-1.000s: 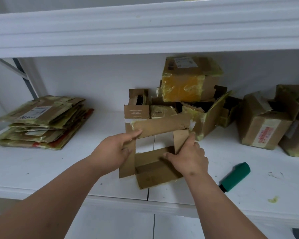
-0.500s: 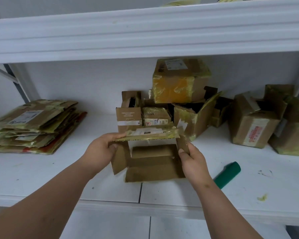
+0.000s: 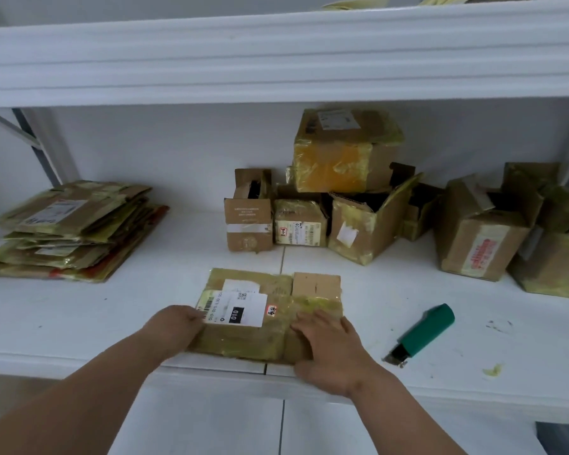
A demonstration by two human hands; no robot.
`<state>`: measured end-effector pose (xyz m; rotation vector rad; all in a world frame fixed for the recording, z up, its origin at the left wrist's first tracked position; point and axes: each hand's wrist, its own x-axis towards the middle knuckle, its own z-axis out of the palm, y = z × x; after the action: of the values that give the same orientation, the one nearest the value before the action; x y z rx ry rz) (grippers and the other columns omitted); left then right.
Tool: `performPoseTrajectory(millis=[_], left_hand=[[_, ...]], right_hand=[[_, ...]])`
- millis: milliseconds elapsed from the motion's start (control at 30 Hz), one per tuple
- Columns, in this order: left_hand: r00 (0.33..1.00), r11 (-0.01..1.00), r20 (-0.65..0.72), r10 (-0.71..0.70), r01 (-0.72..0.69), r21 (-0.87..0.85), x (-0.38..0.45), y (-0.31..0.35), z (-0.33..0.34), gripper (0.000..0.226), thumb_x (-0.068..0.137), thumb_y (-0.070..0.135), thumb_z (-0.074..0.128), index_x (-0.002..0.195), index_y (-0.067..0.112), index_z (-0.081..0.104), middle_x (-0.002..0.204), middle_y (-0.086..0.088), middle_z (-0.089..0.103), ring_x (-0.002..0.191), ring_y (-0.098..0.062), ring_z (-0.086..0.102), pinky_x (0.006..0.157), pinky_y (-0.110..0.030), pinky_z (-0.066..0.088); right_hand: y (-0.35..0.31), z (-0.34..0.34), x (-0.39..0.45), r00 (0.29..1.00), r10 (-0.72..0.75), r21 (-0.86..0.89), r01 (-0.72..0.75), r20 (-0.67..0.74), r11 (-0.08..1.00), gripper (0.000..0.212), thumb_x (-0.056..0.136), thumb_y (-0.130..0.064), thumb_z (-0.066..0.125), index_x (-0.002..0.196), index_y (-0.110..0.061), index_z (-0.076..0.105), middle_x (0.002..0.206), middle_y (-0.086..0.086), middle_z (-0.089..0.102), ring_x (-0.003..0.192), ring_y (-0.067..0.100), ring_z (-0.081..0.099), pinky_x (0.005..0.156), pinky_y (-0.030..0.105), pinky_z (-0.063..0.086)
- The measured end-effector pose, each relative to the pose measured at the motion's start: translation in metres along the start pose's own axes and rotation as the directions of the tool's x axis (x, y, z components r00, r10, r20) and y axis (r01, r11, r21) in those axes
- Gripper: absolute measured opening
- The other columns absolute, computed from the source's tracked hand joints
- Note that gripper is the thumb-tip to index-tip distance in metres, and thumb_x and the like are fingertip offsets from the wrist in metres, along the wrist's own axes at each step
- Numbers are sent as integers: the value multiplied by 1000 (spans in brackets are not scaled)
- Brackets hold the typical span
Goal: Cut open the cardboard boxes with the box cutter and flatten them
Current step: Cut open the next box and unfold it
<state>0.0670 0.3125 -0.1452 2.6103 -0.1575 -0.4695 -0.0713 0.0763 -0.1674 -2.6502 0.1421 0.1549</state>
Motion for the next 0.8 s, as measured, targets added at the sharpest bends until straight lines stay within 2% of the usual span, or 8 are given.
performPoseTrajectory(millis=[67, 133, 333, 467, 533, 667, 733, 800], left_hand=[[997, 913, -7, 78, -69, 403, 6, -5, 10, 55, 86, 53, 36, 126, 22, 59, 135, -4, 51, 116, -26, 51, 100, -34, 44], [978, 813, 15, 208, -181, 554, 7, 1, 16, 55, 91, 43, 37, 143, 27, 42, 155, -2, 30, 136, -26, 35, 109, -39, 37], [892, 696, 291, 347, -452, 557, 15, 14, 36, 62, 101, 20, 41, 156, 21, 14, 163, 6, 8, 151, -23, 5, 120, -38, 20], [916, 775, 164, 367, -398, 490, 23, 21, 37, 46, 94, 36, 49, 140, 38, 45, 148, 9, 35, 135, -21, 33, 109, -41, 38], [904, 797, 89, 419, -413, 441, 27, 28, 42, 41, 93, 46, 49, 131, 33, 55, 147, 5, 39, 135, -22, 34, 111, -41, 36], [912, 830, 143, 385, -410, 378, 31, 36, 54, 66, 93, 42, 52, 148, 15, 28, 161, -2, 21, 148, -26, 16, 120, -47, 21], [918, 828, 115, 379, -392, 402, 33, 37, 55, 74, 93, 45, 48, 153, 18, 13, 163, -1, 14, 150, -25, 13, 120, -49, 19], [916, 785, 154, 372, -398, 475, 33, 38, 57, 71, 96, 49, 37, 154, 31, 1, 165, 4, -3, 151, -23, 1, 121, -51, 9]], right_hand=[[-1, 3, 5, 999, 30, -12, -30, -24, 999, 56, 92, -42, 48, 147, -37, 37, 158, -15, 28, 150, 10, 9, 121, 43, -8], [-2, 3, 12, 991, 46, -33, -51, -125, 998, 42, 101, -43, 36, 141, -37, 44, 151, -13, 39, 145, 12, 23, 120, 44, -6], [2, 10, 20, 986, 25, -129, -47, -166, 991, 58, 92, -24, 44, 149, -29, 34, 148, -2, 27, 122, 28, 47, 106, 33, 35], [1, 10, 28, 982, 11, -259, -60, -188, 964, 56, 88, -41, 29, 139, -29, 49, 152, -5, 34, 141, 21, 24, 114, 35, 14], [4, 11, 31, 988, 9, -238, -45, -153, 970, 55, 88, -41, 34, 141, -28, 47, 162, -6, 20, 150, 19, 6, 119, 37, -1], [8, 6, 38, 994, 49, -182, -66, -95, 981, 47, 95, -37, 38, 140, -25, 43, 162, -6, 24, 151, 18, 12, 123, 40, -1], [9, 3, 43, 980, 41, -181, -77, -192, 980, 40, 97, -41, 36, 132, -25, 47, 151, -6, 41, 143, 19, 29, 122, 40, 8], [12, 6, 45, 971, 31, -199, -79, -238, 977, 45, 100, -46, 32, 140, -28, 40, 157, -5, 32, 144, 20, 26, 121, 39, 10]])
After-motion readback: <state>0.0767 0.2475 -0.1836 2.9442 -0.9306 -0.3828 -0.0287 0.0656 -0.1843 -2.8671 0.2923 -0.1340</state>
